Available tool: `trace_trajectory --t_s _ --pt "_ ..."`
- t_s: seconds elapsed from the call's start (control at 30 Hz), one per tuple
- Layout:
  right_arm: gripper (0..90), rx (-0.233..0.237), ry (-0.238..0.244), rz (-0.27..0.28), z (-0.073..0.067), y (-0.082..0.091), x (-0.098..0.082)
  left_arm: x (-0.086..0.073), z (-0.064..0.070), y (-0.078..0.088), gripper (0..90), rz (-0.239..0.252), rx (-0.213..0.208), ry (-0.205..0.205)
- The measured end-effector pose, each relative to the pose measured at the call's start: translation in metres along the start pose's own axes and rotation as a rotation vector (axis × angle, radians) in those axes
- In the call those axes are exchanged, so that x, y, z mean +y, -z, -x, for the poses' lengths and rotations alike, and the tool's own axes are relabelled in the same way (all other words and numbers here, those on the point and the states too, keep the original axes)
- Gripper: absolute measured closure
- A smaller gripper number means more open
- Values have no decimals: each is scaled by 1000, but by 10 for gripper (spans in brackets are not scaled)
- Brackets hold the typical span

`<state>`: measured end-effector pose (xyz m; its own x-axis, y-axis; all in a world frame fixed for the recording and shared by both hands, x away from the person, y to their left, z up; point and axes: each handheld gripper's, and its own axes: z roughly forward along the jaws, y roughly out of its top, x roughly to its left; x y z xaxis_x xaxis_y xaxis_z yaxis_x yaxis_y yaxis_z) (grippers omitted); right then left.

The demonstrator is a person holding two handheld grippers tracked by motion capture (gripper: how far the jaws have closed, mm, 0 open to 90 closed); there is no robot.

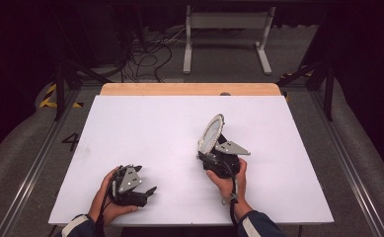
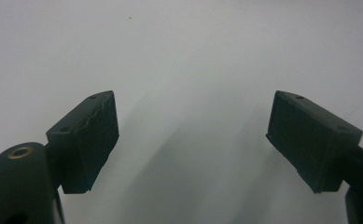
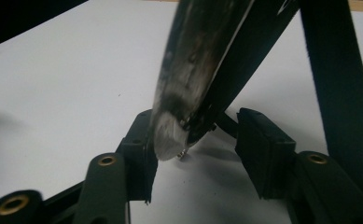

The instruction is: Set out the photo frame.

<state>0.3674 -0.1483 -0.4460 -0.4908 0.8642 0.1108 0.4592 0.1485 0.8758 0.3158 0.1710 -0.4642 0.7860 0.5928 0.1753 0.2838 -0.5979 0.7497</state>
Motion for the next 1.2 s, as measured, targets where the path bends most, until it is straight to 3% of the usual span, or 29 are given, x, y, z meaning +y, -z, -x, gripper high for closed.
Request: trace_trajectory --t_s 0.17,0.2,0.4,0.9,1.07,1.2 --pt "477 -15 -2 32 -4 -3 3 0 1 -1 168 -4 -3 3" --pt "518 -28 -12 44 -5 -3 4 0 1 -1 168 -7 -3 3" --pt "556 -23 -10 36 -4 -3 4 -1 0 -1 164 -6 -4 10" --pt "669 61 13 -27 13 13 4 1 -3 -4 161 3 -21 19" --pt "665 68 14 -27 14 15 4 5 -4 -5 160 18 -33 21" --pt "565 44 -7 6 15 15 6 17 -14 -8 154 51 -44 37"
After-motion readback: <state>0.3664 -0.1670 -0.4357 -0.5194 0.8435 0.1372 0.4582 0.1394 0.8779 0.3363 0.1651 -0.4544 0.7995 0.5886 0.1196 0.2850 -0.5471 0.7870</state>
